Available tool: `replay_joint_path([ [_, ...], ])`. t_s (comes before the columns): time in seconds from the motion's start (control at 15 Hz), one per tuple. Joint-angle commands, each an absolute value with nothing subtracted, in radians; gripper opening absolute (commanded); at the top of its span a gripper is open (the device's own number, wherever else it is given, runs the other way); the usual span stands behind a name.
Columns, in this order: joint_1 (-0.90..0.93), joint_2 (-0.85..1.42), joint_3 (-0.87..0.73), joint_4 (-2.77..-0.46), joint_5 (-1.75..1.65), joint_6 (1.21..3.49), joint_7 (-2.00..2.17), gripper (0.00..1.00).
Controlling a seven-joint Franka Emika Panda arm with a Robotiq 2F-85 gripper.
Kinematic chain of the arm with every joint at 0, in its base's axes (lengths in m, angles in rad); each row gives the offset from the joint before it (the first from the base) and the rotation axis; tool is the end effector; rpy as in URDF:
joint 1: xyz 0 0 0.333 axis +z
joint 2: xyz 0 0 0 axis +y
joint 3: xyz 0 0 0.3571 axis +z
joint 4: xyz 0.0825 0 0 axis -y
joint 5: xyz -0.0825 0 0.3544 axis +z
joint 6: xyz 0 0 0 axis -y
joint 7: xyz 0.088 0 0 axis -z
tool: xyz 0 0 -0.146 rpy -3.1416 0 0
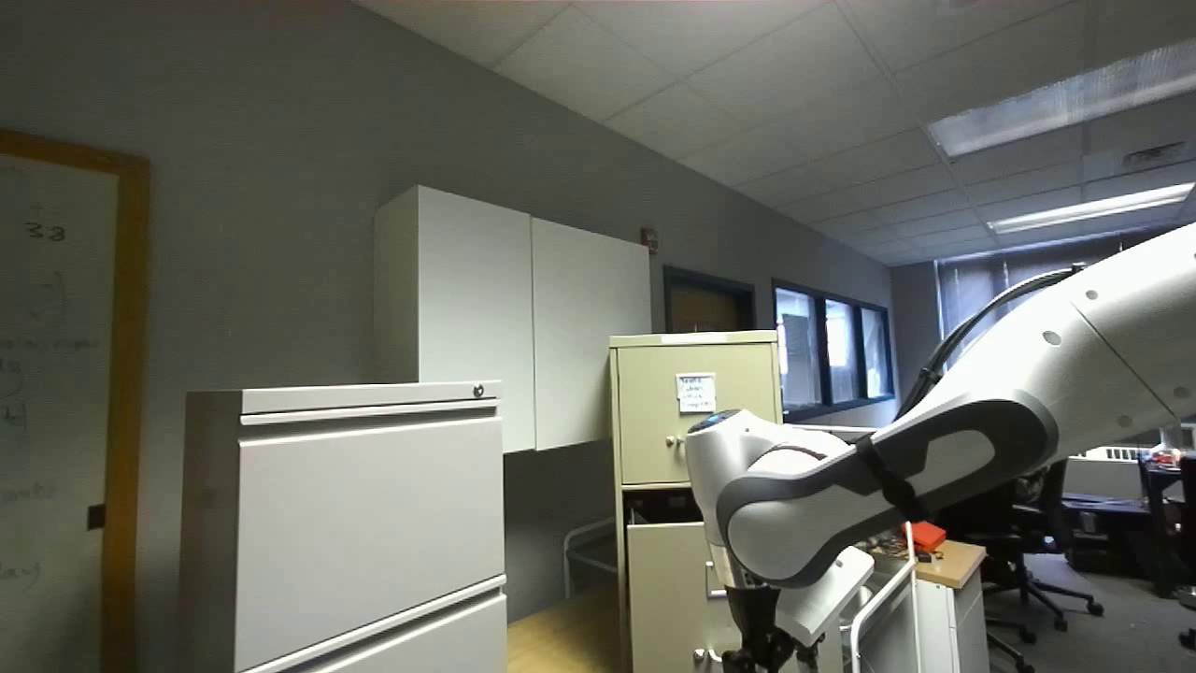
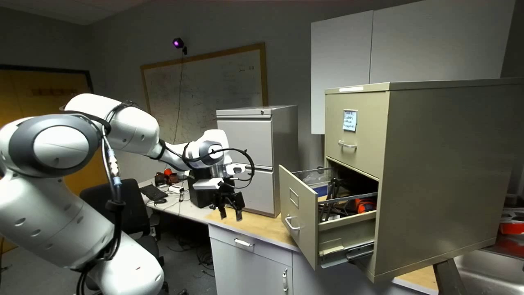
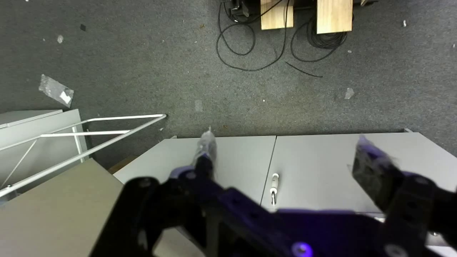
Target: Close the bottom drawer
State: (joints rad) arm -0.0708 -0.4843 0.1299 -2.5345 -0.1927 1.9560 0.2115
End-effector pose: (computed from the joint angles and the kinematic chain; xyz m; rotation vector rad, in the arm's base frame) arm 0.3346 0.0020 0.4450 2.8911 -0.1282 -0.1005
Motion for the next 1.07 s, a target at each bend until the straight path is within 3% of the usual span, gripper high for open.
replay_joint_path([
  [0.0, -0.058, -0.478, 0.117, -2.526, -0.214, 1.948, 0.231, 1.00],
  [0.33, -0.073, -0.411, 0.143, -2.439, -0.340, 1.930, 0.244, 1.00],
  [0.4, -0.073, -0.392, 0.145, -2.415, -0.371, 1.926, 0.245, 0.95],
  [0.47, -0.074, -0.365, 0.151, -2.381, -0.411, 1.921, 0.248, 0.75],
  [0.67, -0.064, -0.286, 0.158, -2.283, -0.513, 1.922, 0.238, 0.64],
  [1.0, -0.021, -0.131, 0.172, -2.109, -0.663, 1.869, 0.236, 0.23],
])
